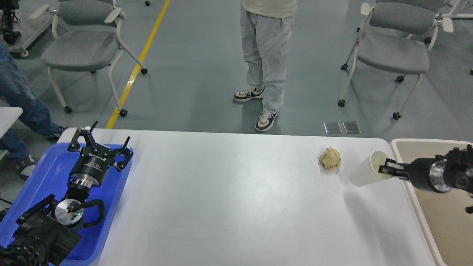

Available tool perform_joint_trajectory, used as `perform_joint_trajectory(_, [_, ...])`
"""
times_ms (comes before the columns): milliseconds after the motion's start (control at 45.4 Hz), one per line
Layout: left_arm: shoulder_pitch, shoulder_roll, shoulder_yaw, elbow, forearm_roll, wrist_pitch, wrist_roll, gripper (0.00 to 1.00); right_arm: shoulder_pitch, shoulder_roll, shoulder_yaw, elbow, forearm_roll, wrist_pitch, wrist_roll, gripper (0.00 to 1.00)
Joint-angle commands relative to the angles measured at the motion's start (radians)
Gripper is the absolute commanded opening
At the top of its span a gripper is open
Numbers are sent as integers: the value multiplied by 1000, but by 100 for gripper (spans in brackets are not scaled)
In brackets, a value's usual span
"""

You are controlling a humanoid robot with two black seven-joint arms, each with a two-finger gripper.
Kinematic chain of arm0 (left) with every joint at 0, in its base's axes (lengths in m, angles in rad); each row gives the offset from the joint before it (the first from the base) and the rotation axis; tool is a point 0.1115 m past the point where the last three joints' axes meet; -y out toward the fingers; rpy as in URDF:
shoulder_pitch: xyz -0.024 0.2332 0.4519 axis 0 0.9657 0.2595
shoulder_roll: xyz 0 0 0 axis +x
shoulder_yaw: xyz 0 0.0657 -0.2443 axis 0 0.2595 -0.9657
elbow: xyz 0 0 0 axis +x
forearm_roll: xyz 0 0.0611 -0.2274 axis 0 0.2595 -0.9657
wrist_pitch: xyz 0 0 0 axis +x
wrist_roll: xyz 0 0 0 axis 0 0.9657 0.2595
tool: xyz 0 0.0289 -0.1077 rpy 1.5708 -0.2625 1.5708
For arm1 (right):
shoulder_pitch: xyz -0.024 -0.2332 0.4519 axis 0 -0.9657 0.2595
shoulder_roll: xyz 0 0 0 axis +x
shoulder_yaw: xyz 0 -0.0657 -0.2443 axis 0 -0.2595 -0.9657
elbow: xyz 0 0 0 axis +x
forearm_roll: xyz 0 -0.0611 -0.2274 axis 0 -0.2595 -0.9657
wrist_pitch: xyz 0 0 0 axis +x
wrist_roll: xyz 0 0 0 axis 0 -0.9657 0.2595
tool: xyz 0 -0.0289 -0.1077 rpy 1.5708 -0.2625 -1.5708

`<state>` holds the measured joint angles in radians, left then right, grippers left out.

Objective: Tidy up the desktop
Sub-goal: 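Lift the cup with the right gripper and carry it over the beige bin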

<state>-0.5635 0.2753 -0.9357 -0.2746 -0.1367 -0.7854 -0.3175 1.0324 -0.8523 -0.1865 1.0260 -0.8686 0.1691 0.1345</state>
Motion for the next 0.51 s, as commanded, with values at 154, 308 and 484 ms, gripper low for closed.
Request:
perform_joint_trajectory(154, [-1, -1, 0, 0, 0, 0, 0, 100, 288, -290, 70, 123, 118, 317, -44, 0])
perform_joint_trajectory(308, [1, -1, 0, 0, 0, 0, 0, 100, 385, -359, 71, 124, 137, 398, -65, 0])
perform_joint_trajectory(484, [-1, -1, 0, 0, 0, 0, 2, 100, 400, -378, 75, 72, 143, 362, -69, 0])
